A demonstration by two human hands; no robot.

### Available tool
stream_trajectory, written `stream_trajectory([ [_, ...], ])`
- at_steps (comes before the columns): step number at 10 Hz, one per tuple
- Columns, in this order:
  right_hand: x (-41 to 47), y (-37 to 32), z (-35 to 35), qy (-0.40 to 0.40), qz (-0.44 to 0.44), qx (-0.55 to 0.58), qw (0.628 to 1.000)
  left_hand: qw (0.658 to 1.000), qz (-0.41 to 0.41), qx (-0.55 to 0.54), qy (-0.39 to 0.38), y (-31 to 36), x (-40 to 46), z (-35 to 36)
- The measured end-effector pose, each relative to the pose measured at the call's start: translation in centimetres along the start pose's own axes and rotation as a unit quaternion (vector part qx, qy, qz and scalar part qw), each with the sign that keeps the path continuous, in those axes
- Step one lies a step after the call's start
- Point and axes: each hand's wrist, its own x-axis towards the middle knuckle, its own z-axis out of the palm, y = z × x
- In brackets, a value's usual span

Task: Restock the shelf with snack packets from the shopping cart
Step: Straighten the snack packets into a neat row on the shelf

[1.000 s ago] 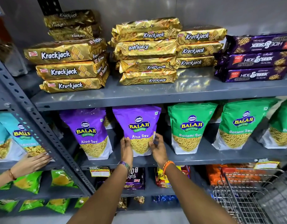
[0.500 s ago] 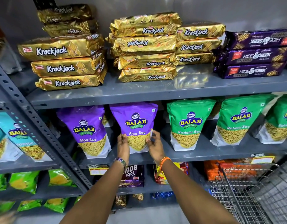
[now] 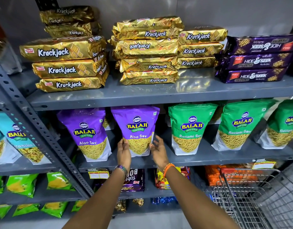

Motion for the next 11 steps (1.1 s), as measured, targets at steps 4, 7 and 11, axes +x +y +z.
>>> stream_trajectory([
  [4, 1.2, 1.3, -0.6, -0.015, 0.003, -0.074, 0.997, 0.999, -0.028, 0.012, -0.034, -2.3, 0.5, 0.4],
  [7, 0.7, 0.8, 0.1, -0.021, 0.013, -0.068, 0.997, 0.999, -0.022, 0.006, -0.036, -2.1, 1.1, -0.2],
  [11, -0.6, -1.3, 0.0, 0.004, 0.007, -0.057, 0.998, 0.986, 0.075, 0.141, 0.049, 2.3, -3.3, 0.0],
])
